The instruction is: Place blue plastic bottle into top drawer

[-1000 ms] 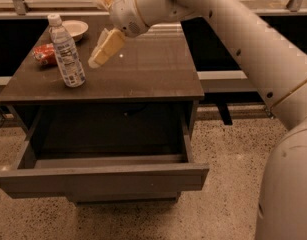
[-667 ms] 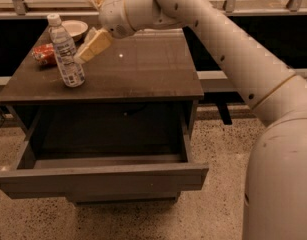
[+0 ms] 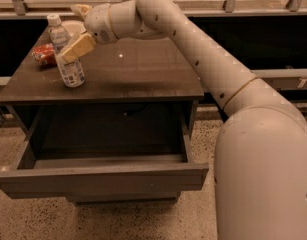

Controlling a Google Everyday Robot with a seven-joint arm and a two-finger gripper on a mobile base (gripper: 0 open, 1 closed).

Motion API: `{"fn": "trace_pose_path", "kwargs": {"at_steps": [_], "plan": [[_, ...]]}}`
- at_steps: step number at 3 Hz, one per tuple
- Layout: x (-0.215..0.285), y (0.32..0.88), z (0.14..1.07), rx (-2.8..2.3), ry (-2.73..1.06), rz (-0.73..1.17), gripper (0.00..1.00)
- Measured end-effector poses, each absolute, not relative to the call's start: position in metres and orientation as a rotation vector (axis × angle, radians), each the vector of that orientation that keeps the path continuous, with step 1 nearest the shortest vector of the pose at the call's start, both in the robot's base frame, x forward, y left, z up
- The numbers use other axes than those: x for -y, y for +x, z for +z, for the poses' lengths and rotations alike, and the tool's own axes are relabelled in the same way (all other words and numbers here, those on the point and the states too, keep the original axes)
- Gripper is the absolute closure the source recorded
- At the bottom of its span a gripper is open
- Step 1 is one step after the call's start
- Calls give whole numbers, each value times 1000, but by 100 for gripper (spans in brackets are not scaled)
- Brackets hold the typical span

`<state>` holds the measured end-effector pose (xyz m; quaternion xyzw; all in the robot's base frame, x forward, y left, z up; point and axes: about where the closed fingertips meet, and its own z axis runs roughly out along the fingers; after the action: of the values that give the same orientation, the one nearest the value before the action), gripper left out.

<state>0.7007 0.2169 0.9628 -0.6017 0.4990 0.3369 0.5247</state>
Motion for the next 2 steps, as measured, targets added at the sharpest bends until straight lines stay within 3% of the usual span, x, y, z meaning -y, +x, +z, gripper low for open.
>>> {"fn": "trace_pose_path", "kwargs": {"at_steps": [2], "plan": [[-248, 692, 933, -1226, -1382, 1026, 47]]}}
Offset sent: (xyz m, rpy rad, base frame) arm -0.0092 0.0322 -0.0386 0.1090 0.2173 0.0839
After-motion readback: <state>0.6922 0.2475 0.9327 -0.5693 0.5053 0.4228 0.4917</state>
